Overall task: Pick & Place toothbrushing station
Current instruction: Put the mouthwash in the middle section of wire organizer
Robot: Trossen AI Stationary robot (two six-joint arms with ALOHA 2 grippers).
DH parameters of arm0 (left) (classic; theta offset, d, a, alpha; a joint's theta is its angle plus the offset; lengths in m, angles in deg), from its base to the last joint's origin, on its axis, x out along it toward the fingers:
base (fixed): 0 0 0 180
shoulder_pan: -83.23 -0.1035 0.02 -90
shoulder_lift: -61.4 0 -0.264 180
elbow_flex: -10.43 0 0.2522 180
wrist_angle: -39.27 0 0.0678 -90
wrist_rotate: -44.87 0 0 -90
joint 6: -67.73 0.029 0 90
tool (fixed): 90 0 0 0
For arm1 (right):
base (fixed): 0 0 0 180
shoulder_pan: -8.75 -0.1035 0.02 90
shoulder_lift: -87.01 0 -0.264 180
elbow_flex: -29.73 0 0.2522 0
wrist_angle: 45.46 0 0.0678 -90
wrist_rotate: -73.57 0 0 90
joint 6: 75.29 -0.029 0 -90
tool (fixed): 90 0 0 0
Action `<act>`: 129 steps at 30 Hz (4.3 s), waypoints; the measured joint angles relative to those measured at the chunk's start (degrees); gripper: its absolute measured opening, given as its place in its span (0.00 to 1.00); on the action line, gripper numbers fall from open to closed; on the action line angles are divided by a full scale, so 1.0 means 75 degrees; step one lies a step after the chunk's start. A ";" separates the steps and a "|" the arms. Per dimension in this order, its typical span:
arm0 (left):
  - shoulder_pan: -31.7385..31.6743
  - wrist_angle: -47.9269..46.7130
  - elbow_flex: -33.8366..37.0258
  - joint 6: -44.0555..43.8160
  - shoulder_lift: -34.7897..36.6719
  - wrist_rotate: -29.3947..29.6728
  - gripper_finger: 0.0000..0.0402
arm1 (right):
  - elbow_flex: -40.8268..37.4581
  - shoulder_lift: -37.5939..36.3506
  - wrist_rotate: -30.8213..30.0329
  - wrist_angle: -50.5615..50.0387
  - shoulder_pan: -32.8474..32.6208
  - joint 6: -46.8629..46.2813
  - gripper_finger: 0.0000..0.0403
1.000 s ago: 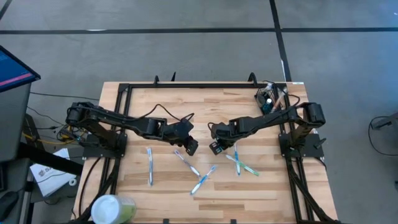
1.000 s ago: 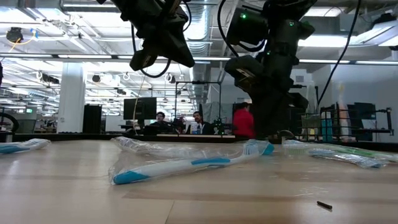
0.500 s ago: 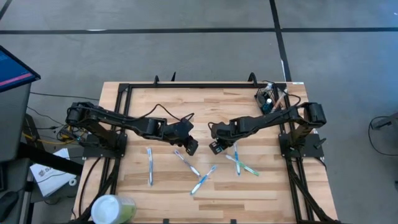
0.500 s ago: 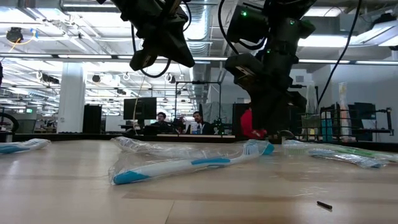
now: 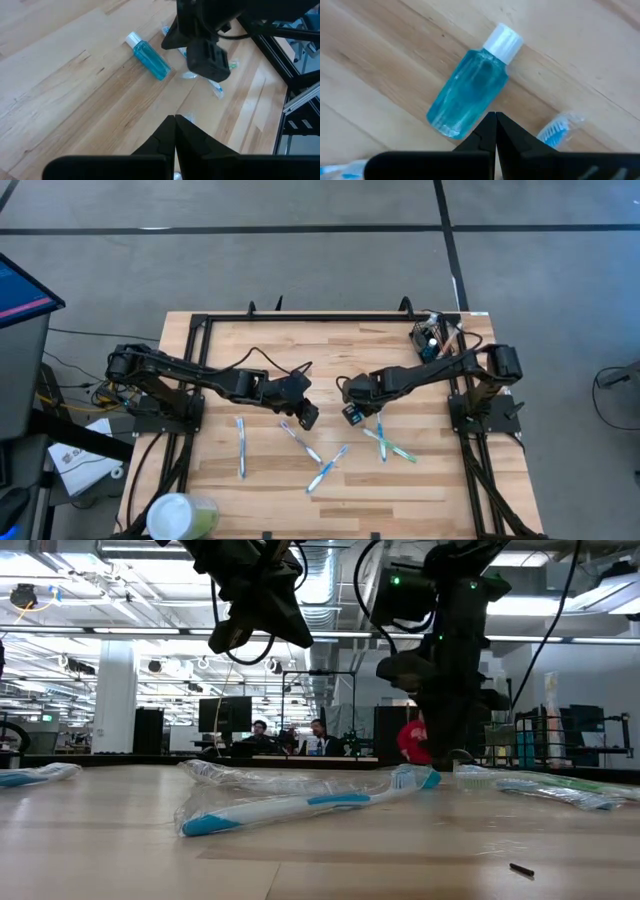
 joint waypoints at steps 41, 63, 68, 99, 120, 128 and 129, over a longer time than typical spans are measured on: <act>0.0050 0.0004 0.0000 0.0096 0.0003 -0.0009 0.00 | 0.0000 0.0052 -0.0360 -0.0081 -0.0040 -0.0405 0.00; 0.0114 0.0017 0.0000 0.0184 0.0003 0.0044 0.00 | -0.0038 0.0272 -0.0525 -0.0210 -0.0306 -0.0883 0.00; 0.0114 0.0014 0.0000 0.0189 0.0003 0.0053 0.00 | -0.0038 0.0303 -0.0485 -0.0052 -0.0389 -0.0985 0.00; 0.0256 0.0002 -0.0003 0.0193 0.0003 0.0018 0.00 | 0.0671 0.0215 0.0644 0.0202 -0.0711 0.0704 0.00; 0.0312 0.0005 -0.0003 0.0196 0.0003 0.0143 0.00 | 0.0454 0.0892 0.0527 0.0772 -0.0432 -0.0023 0.00; 0.0312 -0.0061 -0.0003 0.0196 0.0003 0.0143 0.00 | 0.0457 0.0802 0.0350 0.2493 -0.0408 0.0446 0.00; 0.0312 -0.0062 -0.0003 0.0198 0.0003 0.0143 0.00 | 0.0457 0.0750 0.0410 0.2557 -0.0408 0.0628 0.00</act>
